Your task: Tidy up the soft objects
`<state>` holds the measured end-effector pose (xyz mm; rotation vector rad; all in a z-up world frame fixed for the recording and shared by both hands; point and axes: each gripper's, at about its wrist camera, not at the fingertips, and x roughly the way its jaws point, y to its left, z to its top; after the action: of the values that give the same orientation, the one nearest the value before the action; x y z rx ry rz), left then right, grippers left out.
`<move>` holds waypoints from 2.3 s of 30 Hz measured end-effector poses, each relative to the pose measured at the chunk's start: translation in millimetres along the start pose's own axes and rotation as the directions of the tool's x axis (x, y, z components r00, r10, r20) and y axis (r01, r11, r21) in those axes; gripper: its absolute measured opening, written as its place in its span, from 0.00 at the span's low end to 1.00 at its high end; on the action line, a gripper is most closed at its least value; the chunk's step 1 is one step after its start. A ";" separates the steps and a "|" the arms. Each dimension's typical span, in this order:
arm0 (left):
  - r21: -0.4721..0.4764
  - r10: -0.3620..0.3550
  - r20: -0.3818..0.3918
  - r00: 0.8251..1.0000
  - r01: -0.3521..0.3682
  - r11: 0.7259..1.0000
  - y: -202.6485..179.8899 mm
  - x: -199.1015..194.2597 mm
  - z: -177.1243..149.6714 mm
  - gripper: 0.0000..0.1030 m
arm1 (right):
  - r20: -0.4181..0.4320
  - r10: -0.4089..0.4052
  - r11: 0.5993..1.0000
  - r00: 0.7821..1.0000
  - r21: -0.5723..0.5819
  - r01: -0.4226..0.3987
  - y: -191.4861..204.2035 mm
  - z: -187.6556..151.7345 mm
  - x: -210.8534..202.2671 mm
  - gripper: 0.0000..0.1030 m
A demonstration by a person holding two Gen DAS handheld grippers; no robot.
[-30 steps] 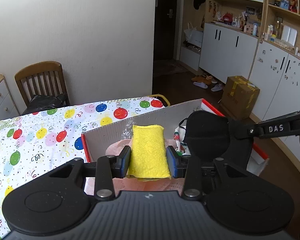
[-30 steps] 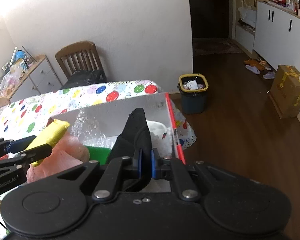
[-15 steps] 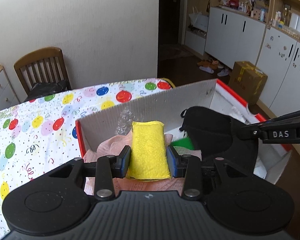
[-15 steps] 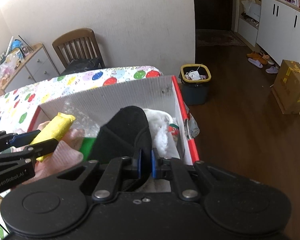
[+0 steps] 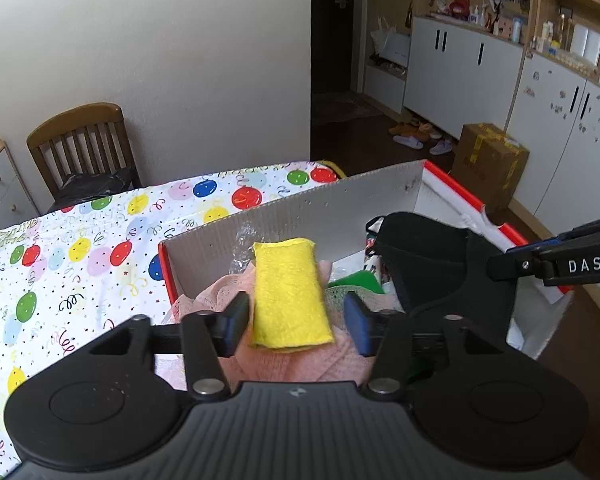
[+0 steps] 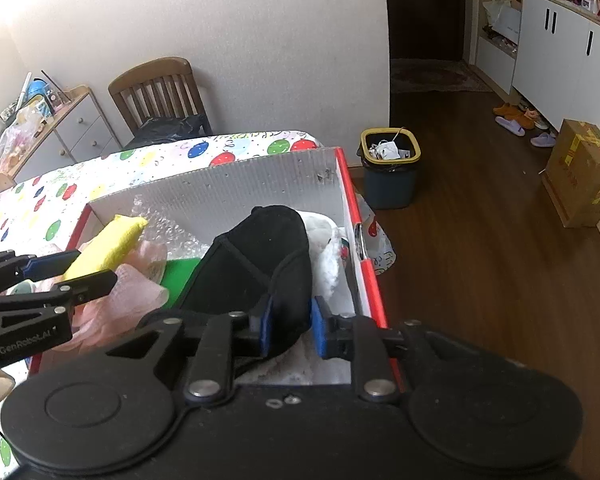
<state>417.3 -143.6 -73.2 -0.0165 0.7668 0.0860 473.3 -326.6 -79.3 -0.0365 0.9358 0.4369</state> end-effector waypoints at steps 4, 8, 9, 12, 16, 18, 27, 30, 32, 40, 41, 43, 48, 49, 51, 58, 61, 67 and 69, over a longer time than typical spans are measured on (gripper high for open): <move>-0.016 -0.012 0.019 1.000 0.012 1.000 2.2 -12.5 -0.6 0.58 | 0.017 -0.006 1.000 1.000 -0.006 0.006 0.0 -3.3 -10.8 0.26; -0.018 -0.021 0.039 0.999 0.022 1.000 3.1 -27.1 -1.7 0.58 | 0.041 0.008 1.000 0.999 -0.009 -0.008 1.2 -7.6 -24.7 0.34; -0.016 -0.024 0.044 0.999 0.024 1.000 3.3 -31.0 -2.1 0.58 | 0.048 0.014 1.000 0.999 -0.010 -0.014 2.2 -8.6 -28.6 0.35; -0.017 -0.040 0.060 0.997 0.042 0.999 4.0 -43.7 -3.9 0.58 | 0.076 0.034 0.999 0.997 -0.022 -0.033 8.7 -12.8 -42.2 0.41; -0.015 -0.060 0.084 0.995 0.061 0.998 5.1 -62.2 -6.8 0.58 | 0.114 0.063 0.998 0.991 -0.031 -0.060 19.3 -16.8 -58.9 0.48; -0.013 -0.069 0.097 0.993 0.071 0.997 5.1 -72.3 -8.2 0.58 | 0.137 0.074 0.997 0.988 -0.038 -0.069 25.0 -18.9 -68.0 0.52; -0.003 -0.099 0.167 0.981 0.101 0.995 8.2 -119.5 -18.8 0.66 | 0.214 0.089 0.995 0.973 -0.071 -0.075 51.1 -35.2 -104.2 0.63; -0.003 -0.103 0.180 0.978 0.105 0.994 9.3 -131.7 -24.3 0.68 | 0.241 0.081 0.995 0.967 -0.083 -0.063 61.5 -43.8 -113.9 0.70; -0.008 -0.111 0.185 0.976 0.115 0.993 10.6 -138.4 -28.4 0.74 | 0.263 0.085 0.994 0.961 -0.091 -0.063 68.5 -49.8 -121.2 0.75; -0.002 -0.143 0.210 0.967 0.146 0.989 13.7 -161.3 -43.9 0.82 | 0.334 0.109 0.993 0.936 -0.088 -0.084 87.0 -73.2 -144.3 0.97; -0.003 -0.152 0.210 0.966 0.156 0.988 15.3 -163.9 -45.7 0.82 | 0.340 0.119 0.992 0.933 -0.088 -0.095 88.0 -75.7 -146.9 0.99; -0.010 -0.158 0.208 0.965 0.163 0.986 16.6 -167.9 -48.7 0.85 | 0.355 0.118 0.992 0.927 -0.086 -0.094 90.2 -79.5 -150.7 1.00; -0.022 -0.153 0.210 0.966 0.161 0.987 19.5 -175.3 -54.3 0.95 | 0.381 0.086 0.996 0.921 -0.051 -0.072 96.1 -89.3 -156.8 1.00; -0.023 -0.150 0.210 0.966 0.158 0.987 20.1 -177.0 -54.9 0.95 | 0.382 0.079 0.997 0.921 -0.042 -0.068 96.6 -91.4 -157.4 1.00; -0.031 -0.148 0.213 0.966 0.159 0.987 21.7 -180.9 -57.1 0.95 | 0.383 0.066 0.998 0.921 -0.026 -0.060 98.6 -95.2 -158.5 1.00; -0.047 -0.140 0.234 0.962 0.155 0.987 23.5 -193.5 -63.0 0.95 | 0.390 0.023 1.000 0.921 0.007 -0.027 109.8 -111.1 -159.6 1.00; -0.043 -0.134 0.233 0.963 0.148 0.988 22.4 -196.4 -65.0 0.95 | 0.397 0.009 1.000 0.918 0.020 -0.018 111.7 -115.2 -161.9 1.00; -0.048 -0.136 0.222 0.965 0.150 0.988 22.9 -197.3 -65.4 0.95 | 0.395 -0.007 1.000 0.919 0.021 -0.002 116.0 -119.1 -161.8 1.00; -0.050 -0.137 0.217 0.966 0.151 0.987 23.4 -196.9 -65.8 0.95 | 0.393 -0.007 1.000 0.920 0.024 -0.002 116.2 -119.5 -161.8 1.00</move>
<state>228.7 -137.4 16.4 -0.1243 0.5456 -0.0251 254.3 -302.8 -5.6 0.0703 0.5434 0.4113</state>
